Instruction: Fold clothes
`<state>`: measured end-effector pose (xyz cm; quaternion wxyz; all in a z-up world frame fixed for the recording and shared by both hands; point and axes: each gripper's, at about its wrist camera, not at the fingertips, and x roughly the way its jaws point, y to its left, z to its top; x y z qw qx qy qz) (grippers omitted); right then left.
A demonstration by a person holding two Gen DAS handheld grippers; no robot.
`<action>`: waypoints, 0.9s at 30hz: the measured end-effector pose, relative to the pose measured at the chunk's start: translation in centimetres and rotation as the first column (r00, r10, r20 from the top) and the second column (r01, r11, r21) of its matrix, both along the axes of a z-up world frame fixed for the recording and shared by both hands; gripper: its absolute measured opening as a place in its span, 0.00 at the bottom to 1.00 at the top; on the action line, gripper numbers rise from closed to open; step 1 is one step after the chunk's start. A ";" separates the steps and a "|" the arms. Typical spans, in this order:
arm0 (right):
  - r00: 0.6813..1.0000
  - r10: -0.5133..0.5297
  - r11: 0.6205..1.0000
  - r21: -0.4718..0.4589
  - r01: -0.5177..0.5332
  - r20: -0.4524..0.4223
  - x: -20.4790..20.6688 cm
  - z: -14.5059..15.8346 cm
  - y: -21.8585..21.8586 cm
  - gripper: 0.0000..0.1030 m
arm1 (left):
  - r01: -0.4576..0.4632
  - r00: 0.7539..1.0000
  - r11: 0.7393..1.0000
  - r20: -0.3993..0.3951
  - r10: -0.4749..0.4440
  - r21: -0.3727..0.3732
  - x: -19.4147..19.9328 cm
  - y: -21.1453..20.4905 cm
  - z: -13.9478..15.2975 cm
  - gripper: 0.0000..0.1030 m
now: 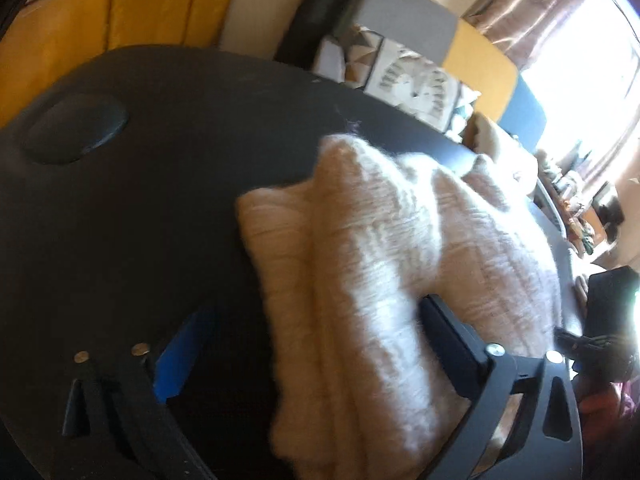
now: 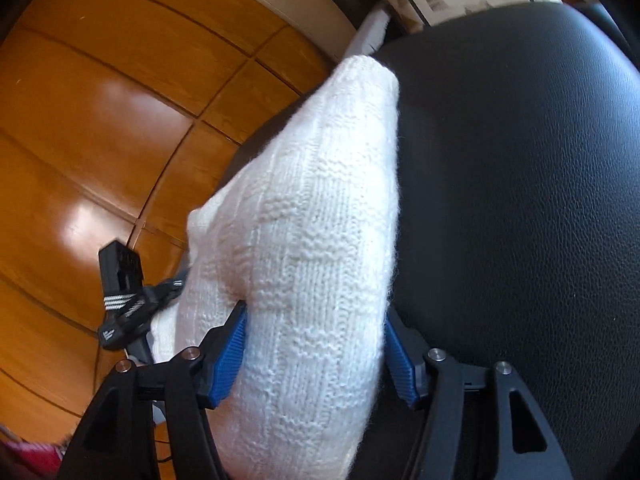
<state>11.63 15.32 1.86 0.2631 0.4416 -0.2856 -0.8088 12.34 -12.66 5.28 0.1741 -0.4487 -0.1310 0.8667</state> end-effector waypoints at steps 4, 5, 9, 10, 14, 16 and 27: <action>0.999 -0.004 1.000 0.023 0.005 -0.053 0.7 0.0 -0.3 0.60 | -0.016 1.000 0.996 -0.021 0.018 0.090 1.1 0.3 -0.2 0.53; 0.998 -0.004 0.999 0.034 0.005 -0.055 0.7 0.1 -0.4 0.60 | -0.031 0.999 0.996 -0.041 0.034 0.080 1.4 0.6 0.0 0.48; 0.996 0.050 0.982 0.186 -0.035 -0.074 0.5 2.2 -2.2 0.55 | -0.064 0.988 0.998 -0.139 0.063 -0.003 4.2 1.0 1.3 0.38; 0.992 0.076 0.967 0.250 -0.049 -0.100 0.6 3.1 -3.0 0.54 | -0.073 0.985 0.997 -0.156 0.070 -0.014 4.5 0.9 1.6 0.37; 0.965 0.173 0.921 0.380 -0.087 -0.198 0.7 6.4 -6.3 0.53 | -0.137 0.972 0.991 -0.191 0.137 0.013 6.1 -1.9 2.0 0.37; 0.949 0.220 0.910 0.397 -0.117 -0.226 0.3 7.5 -8.3 0.53 | -0.191 0.959 0.981 -0.210 0.192 0.026 7.7 -4.4 2.4 0.37; 0.752 0.606 0.728 0.560 -0.395 -0.258 -3.6 8.8 -30.4 0.53 | -0.620 0.752 0.783 -0.242 0.613 0.054 12.0 -21.3 2.7 0.37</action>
